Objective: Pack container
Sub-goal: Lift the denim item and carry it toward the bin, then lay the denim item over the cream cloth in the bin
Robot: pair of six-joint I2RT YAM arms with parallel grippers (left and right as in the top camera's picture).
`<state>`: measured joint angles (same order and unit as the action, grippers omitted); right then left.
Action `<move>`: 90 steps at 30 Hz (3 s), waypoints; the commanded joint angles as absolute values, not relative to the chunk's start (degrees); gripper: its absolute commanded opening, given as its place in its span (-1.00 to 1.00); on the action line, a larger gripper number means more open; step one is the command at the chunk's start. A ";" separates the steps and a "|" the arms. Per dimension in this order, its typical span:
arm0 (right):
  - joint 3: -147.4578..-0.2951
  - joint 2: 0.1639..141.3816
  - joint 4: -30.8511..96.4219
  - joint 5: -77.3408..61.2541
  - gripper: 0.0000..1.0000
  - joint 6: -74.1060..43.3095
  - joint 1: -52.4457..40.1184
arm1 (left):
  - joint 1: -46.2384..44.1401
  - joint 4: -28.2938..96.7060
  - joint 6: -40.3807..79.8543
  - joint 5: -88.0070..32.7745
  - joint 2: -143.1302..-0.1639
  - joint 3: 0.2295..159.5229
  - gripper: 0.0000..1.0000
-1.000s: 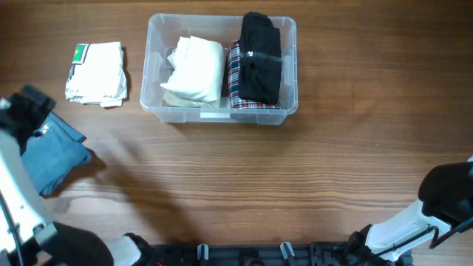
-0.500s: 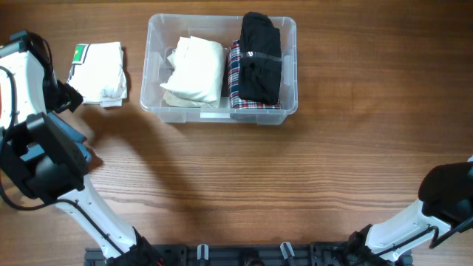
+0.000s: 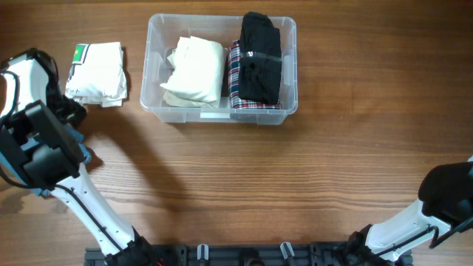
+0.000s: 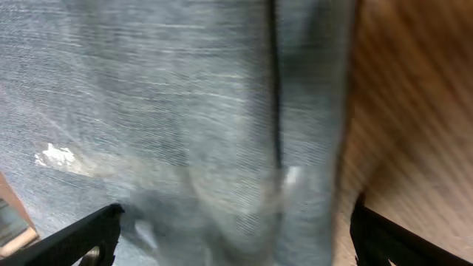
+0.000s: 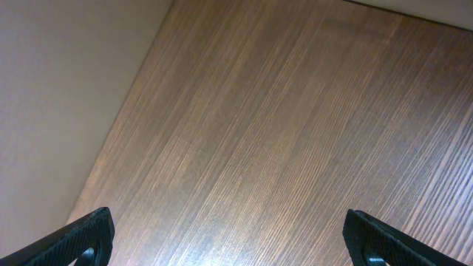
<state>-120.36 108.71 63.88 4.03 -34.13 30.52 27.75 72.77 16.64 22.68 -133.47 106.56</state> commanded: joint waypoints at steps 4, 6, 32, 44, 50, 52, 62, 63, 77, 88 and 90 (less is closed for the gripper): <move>-120.31 109.30 63.83 3.77 0.99 -33.15 30.50 | 30.57 74.61 17.15 22.74 -134.06 106.67 -0.18; -120.31 109.30 63.83 3.77 1.00 -33.15 30.50 | 30.52 74.81 17.17 21.67 -134.06 106.67 -0.81; -120.31 109.30 63.83 3.77 0.99 -33.15 30.50 | -2.50 74.06 6.15 13.10 -94.98 113.47 -0.92; -120.31 109.30 63.81 3.77 1.00 -33.17 30.50 | -13.21 72.51 1.02 3.60 -98.15 122.43 -0.92; -120.31 109.30 63.83 3.77 0.99 -33.15 30.50 | -14.35 81.38 -5.76 2.70 -103.22 122.43 -0.93; -120.31 109.30 63.81 3.77 0.99 -33.15 30.50 | -13.96 82.72 -5.80 5.10 -103.70 122.43 -0.92; -120.31 109.30 63.81 3.77 1.00 -33.15 30.50 | -10.59 82.96 -4.05 5.37 -107.92 122.30 -0.92; -120.31 109.30 63.81 3.77 0.99 -33.15 30.50 | -10.59 82.94 -4.05 5.37 -109.06 122.30 -0.92; -120.31 109.30 63.81 3.77 1.00 -33.15 30.50 | -11.68 77.71 0.54 5.30 -110.89 122.32 -0.03; -120.31 109.30 63.72 3.77 0.99 -33.12 30.50 | -3.33 76.90 7.92 -1.06 -107.31 131.26 0.14; -120.31 109.30 63.72 3.77 1.00 -33.15 30.50 | 3.86 78.19 7.97 -1.06 -107.55 131.44 0.35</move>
